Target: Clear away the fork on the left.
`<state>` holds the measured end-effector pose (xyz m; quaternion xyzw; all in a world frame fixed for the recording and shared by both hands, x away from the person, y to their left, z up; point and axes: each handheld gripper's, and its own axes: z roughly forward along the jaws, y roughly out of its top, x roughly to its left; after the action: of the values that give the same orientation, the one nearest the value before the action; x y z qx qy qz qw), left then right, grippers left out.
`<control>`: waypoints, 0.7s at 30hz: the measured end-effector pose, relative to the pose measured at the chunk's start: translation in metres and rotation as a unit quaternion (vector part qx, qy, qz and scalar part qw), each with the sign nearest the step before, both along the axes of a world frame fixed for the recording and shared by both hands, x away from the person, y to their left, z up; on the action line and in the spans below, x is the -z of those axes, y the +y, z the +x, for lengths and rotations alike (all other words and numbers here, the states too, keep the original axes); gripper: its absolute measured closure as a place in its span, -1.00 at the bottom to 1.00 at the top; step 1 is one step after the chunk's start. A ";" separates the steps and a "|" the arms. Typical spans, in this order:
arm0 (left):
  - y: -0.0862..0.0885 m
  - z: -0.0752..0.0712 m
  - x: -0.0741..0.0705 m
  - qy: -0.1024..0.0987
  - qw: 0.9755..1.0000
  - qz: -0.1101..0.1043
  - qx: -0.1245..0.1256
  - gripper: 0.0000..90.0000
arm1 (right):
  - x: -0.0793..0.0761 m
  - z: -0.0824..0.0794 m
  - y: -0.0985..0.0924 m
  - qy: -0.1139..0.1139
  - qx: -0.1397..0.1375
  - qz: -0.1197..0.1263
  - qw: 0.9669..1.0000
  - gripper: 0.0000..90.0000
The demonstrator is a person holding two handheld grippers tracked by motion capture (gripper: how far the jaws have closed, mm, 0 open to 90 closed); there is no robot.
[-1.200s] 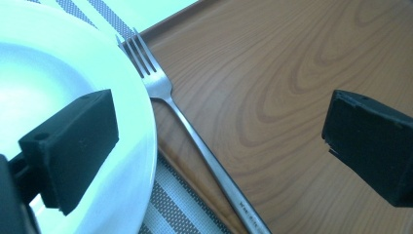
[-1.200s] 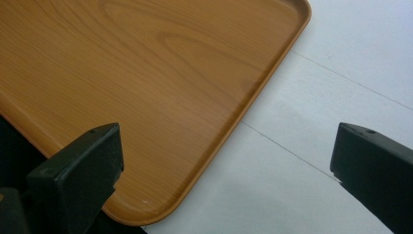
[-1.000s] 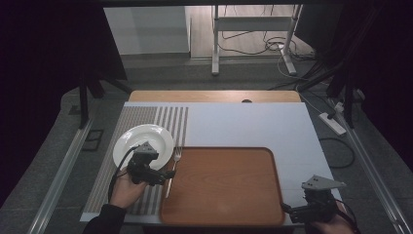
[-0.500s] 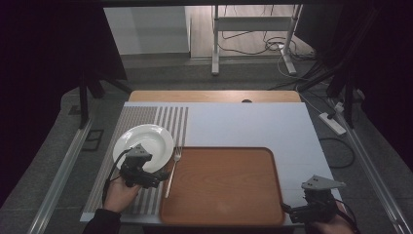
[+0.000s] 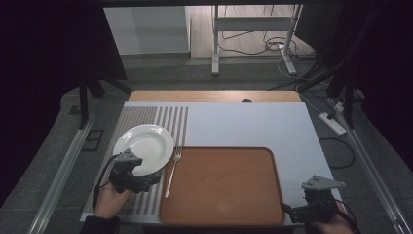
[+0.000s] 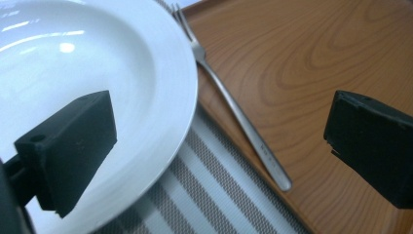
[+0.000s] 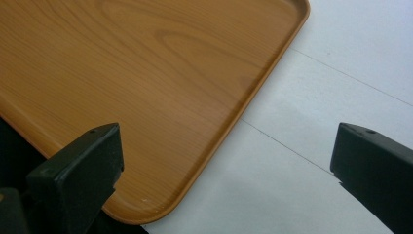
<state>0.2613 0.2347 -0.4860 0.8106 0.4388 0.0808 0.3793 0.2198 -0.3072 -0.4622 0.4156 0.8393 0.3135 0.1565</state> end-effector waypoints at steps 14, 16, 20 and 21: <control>0.016 -0.014 0.005 0.002 1.000 0.004 -0.015 -1.00 | 0.000 0.000 -0.002 -0.001 0.006 0.004 1.000 -1.00; 0.018 -0.016 0.005 0.000 1.000 0.007 -0.017 -1.00 | -0.001 0.000 -0.002 -0.001 0.008 0.004 1.000 -1.00; 0.021 -0.019 0.006 0.001 1.000 0.009 -0.022 -1.00 | -0.001 0.000 -0.003 -0.001 0.013 0.008 1.000 -1.00; 0.022 -0.020 0.007 0.002 1.000 0.010 -0.023 -1.00 | -0.001 0.000 -0.003 -0.001 0.014 0.008 1.000 -1.00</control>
<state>0.2408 0.2569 -0.4928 0.8043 0.4574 0.0920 0.3680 0.2195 -0.3105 -0.4615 0.4285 0.8305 0.3187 0.1584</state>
